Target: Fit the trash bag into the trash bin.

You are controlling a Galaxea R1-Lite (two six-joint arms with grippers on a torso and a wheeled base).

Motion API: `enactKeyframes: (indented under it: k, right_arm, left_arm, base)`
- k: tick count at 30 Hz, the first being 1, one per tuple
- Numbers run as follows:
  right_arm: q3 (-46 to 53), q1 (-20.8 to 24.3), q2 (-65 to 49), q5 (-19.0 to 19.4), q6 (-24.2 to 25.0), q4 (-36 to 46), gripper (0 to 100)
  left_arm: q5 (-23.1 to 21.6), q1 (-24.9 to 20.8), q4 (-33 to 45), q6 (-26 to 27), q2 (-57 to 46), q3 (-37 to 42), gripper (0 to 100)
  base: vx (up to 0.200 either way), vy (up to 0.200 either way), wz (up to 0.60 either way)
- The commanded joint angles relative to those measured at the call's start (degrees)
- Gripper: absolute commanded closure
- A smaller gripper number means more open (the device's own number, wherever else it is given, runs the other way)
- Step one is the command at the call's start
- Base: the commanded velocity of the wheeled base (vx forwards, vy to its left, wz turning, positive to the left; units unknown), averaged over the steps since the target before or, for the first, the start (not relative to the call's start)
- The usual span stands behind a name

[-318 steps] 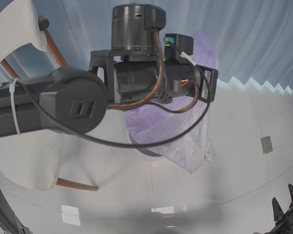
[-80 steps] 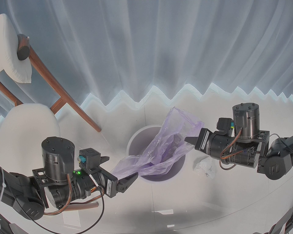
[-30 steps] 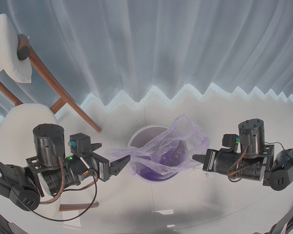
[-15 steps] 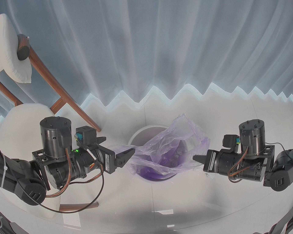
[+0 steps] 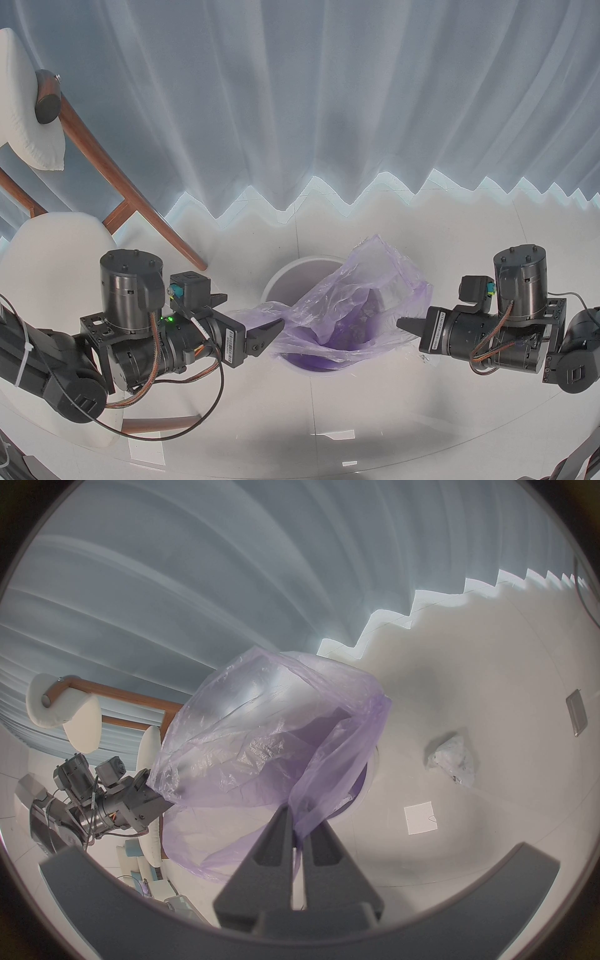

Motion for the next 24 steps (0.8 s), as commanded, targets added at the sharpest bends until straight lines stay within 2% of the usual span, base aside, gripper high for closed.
enactKeyframes:
  k: [1,10,11,20,24]
  right_arm:
    - [0.25,0.19,-1.14,0.02,0.01,0.06,100]
    - [1.57,0.19,-2.81,0.02,0.01,0.06,100]
    - [1.66,0.19,-2.81,0.02,0.01,0.06,100]
    - [1.57,0.19,-4.3,0.11,-0.08,-0.03,100]
    - [2.98,0.19,-6.59,0.11,-2.19,0.15,100]
  left_arm:
    - [-0.04,0.05,-0.11,-0.08,2.99,-1.91,0]
    - [-0.22,-0.57,-0.29,0.1,4.13,-2.88,0]
    - [-0.22,-0.74,-0.46,0.1,4.13,-2.79,100]
    - [-0.04,0.14,-0.64,-0.43,2.9,-2.09,100]
    - [-0.13,1.37,-0.55,-0.87,0.62,-2.09,100]
  base:
    - [0.0,0.0,0.0]
    - [0.0,0.0,0.0]
    - [0.0,0.0,0.0]
    - [0.0,0.0,0.0]
    - [0.0,0.0,0.0]
